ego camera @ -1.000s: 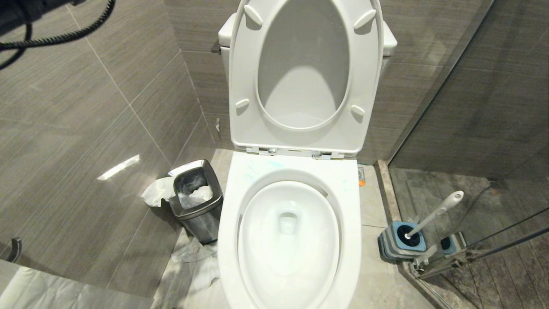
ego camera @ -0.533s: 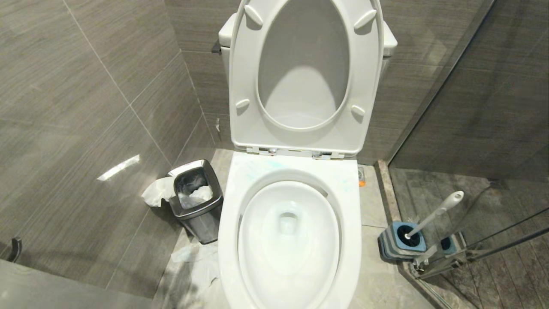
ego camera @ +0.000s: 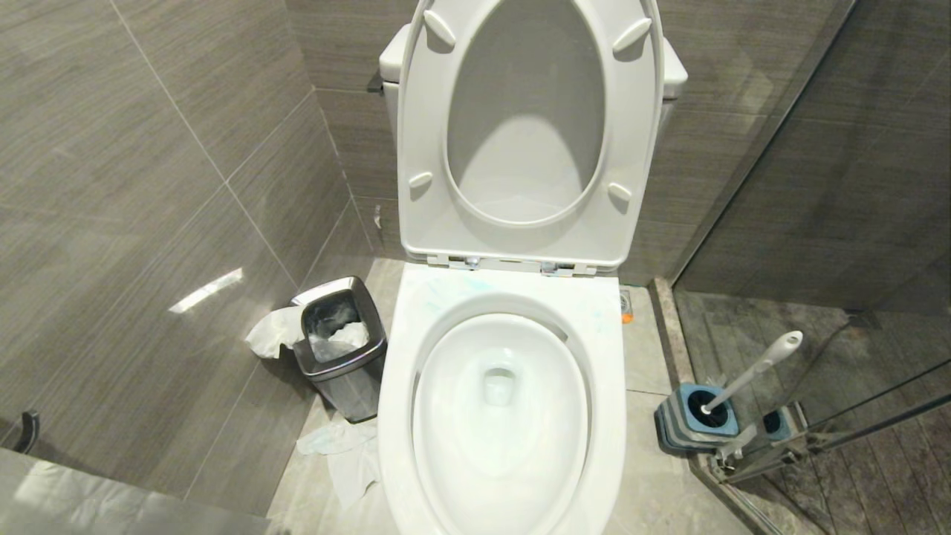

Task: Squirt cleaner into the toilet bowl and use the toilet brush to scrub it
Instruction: Pour in the cleaning agent

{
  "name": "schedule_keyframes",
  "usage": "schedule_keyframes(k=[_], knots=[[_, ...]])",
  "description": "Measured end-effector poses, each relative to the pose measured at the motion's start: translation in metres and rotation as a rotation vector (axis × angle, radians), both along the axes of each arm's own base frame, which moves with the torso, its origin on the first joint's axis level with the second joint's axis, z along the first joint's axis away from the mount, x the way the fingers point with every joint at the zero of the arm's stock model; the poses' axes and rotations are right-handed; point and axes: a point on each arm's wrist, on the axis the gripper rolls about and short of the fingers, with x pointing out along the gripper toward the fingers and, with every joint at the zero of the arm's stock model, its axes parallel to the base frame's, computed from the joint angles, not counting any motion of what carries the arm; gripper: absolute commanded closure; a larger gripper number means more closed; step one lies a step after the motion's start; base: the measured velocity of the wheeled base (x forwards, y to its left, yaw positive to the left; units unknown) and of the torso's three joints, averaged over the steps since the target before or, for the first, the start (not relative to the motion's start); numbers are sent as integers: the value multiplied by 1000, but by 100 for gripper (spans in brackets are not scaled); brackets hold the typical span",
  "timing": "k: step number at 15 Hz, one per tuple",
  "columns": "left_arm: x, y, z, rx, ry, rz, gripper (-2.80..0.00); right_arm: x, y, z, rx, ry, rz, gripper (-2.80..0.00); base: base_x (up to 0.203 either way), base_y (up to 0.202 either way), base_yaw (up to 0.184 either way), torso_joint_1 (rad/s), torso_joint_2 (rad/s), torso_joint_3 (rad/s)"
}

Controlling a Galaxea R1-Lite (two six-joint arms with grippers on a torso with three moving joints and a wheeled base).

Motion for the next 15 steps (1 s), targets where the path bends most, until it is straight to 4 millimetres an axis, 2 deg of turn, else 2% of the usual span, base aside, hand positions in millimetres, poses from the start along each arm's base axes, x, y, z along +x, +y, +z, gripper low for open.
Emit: schedule_keyframes(k=[3,7,12,15], knots=[[-35,2,-39,16,57,42,0,0,0,0,0,0,0,0,0,0,0,0,0,0],[-62,0,-81,24,72,53,0,0,0,0,0,0,0,0,0,0,0,0,0,0],[-79,0,-138,27,93,69,0,0,0,0,0,0,-1,0,0,0,0,0,0,0],[-83,1,-173,25,66,100,0,0,0,0,0,0,-1,0,0,0,0,0,0,0]])
